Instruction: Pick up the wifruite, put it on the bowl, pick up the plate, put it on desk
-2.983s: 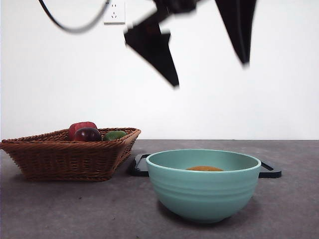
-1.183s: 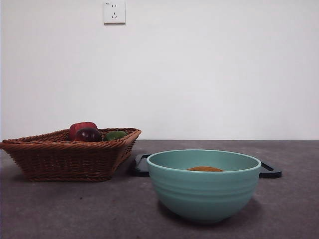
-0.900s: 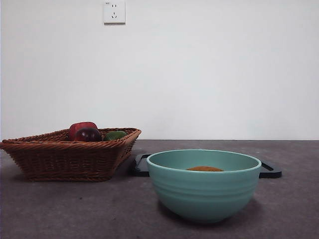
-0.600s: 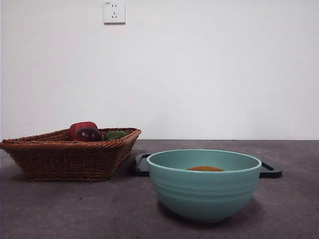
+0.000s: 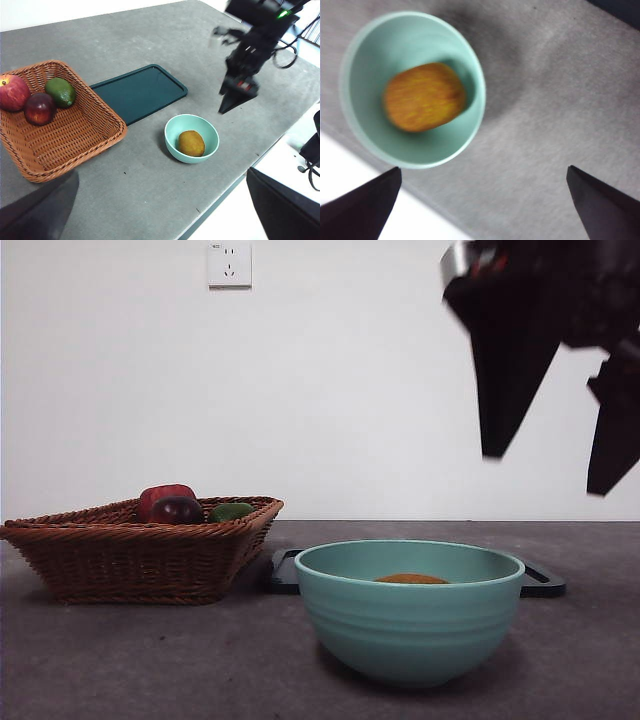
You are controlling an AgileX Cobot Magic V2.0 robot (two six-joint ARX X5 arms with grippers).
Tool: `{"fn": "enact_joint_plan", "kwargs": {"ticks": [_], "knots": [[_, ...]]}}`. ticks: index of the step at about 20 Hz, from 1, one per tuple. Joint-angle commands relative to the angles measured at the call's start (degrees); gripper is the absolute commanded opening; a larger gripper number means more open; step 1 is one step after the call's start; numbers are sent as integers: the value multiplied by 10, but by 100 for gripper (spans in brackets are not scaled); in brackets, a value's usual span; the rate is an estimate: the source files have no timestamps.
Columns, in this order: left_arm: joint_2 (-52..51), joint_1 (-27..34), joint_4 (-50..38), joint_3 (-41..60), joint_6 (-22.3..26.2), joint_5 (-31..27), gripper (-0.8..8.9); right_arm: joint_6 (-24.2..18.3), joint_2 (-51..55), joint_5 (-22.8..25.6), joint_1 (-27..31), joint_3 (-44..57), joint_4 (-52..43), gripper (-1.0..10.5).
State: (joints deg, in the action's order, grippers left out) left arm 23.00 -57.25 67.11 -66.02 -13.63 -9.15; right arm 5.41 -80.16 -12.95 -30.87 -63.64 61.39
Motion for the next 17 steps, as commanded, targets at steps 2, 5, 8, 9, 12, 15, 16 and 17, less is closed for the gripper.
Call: {"fn": "enact_joint_plan", "kwargs": {"ticks": [2,5,8,9,12,15,16,17], "knots": [[2,-6,-7,-7,-4,-3,655,19,-49,12,-17,-10,-13,584],[2,-6,-7,-7,-4,-3,655,28,-83,12,-24,-10,-38,584],[2,-6,-7,-7,-4,-3,655,37,-118,24,-26,-10,-55,583],[2,-6,-7,-7,-4,-3,655,37,-128,31,-26,-10,-56,583],[2,-6,-7,-7,-4,-3,655,38,-152,44,-26,-10,-57,520],[2,-6,-7,-7,-4,-3,655,47,-164,42,-26,-10,-63,466],[2,-6,-7,-7,-4,-3,655,48,-167,41,-27,-10,-66,404],[2,-6,-7,-7,-4,-3,655,47,-168,39,-27,-10,-68,328]]}}
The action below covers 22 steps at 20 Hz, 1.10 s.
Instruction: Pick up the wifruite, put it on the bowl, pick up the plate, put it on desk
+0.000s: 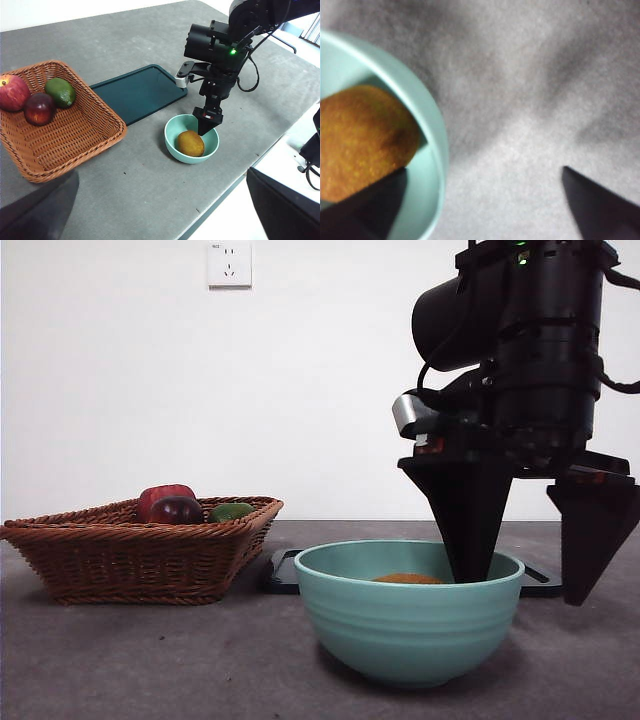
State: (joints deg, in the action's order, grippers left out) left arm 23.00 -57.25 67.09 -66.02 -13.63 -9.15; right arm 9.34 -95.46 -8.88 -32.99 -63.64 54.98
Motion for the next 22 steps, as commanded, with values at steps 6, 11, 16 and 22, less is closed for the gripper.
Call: {"fn": "enact_joint_plan", "kwargs": {"ticks": [6,11,16,22], "knots": [[2,-6,-7,-7,-4,-3,655,21,-16,-35,-24,-10,-46,10],[2,-6,-7,-7,-4,-3,655,43,-16,-7,-37,-10,-58,5],[2,-6,-7,-7,-4,-3,655,46,-16,0,-18,-52,-30,5],[2,-6,-7,-7,-4,-3,655,8,-66,4,39,-184,25,5]]}}
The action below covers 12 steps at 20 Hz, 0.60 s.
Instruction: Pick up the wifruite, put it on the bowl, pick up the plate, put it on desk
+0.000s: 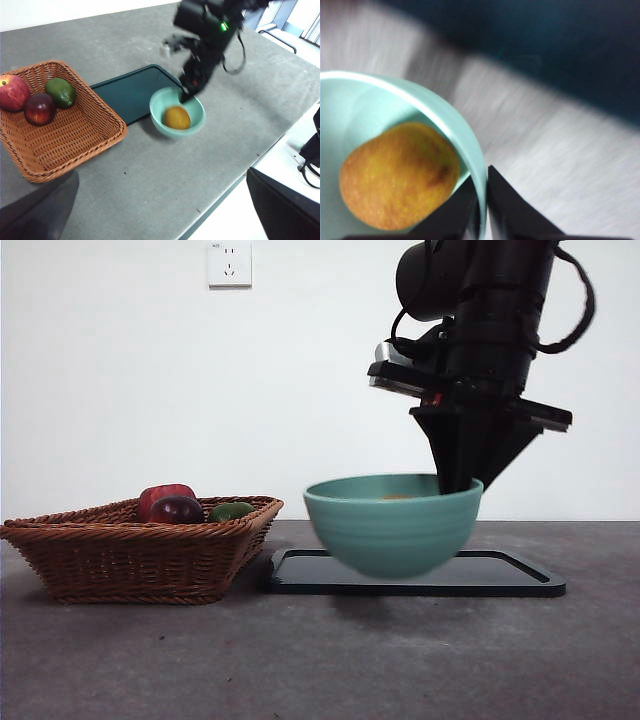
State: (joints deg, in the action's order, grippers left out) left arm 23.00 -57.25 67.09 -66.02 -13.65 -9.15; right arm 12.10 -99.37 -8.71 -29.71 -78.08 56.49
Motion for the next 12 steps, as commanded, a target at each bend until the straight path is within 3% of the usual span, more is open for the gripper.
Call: {"fn": "enact_joint_plan", "kwargs": {"ticks": [1,12], "knots": [[2,-6,-7,-7,-4,-3,655,-29,-45,2,16,-70,24,5],[2,-6,-7,-7,-4,-3,655,-97,-259,-5,88,-349,116,5]]}}
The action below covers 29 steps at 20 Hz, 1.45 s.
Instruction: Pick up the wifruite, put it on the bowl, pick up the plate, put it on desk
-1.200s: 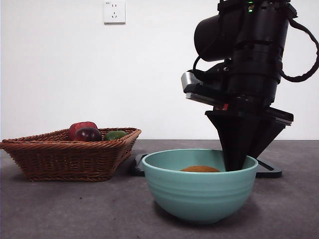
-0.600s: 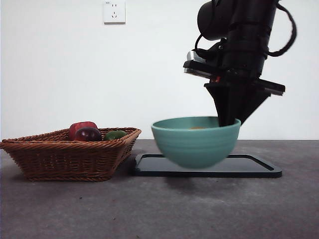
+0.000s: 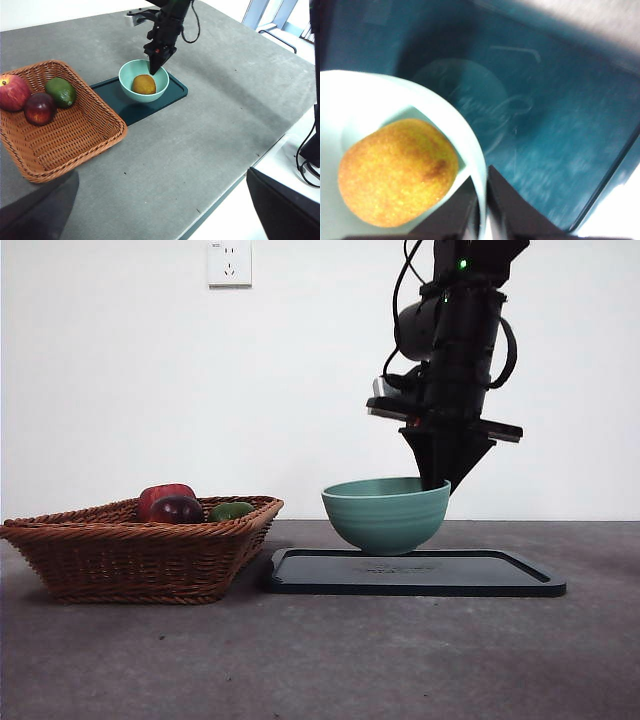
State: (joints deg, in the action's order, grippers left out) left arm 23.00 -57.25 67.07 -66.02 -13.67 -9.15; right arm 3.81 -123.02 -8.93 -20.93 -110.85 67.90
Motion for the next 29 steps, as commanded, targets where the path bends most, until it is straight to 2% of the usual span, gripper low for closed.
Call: {"fn": "enact_joint_plan", "kwargs": {"ticks": [1,5,10,11,13,16,18,20,25,29], "knots": [[2,-6,-7,-7,-4,-3,655,-18,-32,-4,3,-26,1,5],[2,-6,-7,-7,-4,-3,655,-27,-56,-31,16,-26,1,5],[2,-6,-7,-7,-4,-3,655,-30,-58,-31,21,-26,-1,34],[2,-6,-7,-7,-4,-3,655,-30,-58,-31,21,-26,-2,117],[2,-6,-7,-7,-4,-3,655,-30,-58,-28,21,-26,-10,357],[2,-6,-7,-7,-4,-3,655,-28,-53,-3,30,-62,6,395],[2,-6,-7,-7,-4,-3,655,-28,-50,4,35,-131,63,472],[2,-6,-7,-7,-4,-3,655,-28,-42,5,35,-194,113,473],[2,-6,-7,-7,-5,-3,655,-21,84,17,30,-199,132,508],[2,-6,-7,-7,-5,-3,655,-19,234,20,16,-116,132,608]]}}
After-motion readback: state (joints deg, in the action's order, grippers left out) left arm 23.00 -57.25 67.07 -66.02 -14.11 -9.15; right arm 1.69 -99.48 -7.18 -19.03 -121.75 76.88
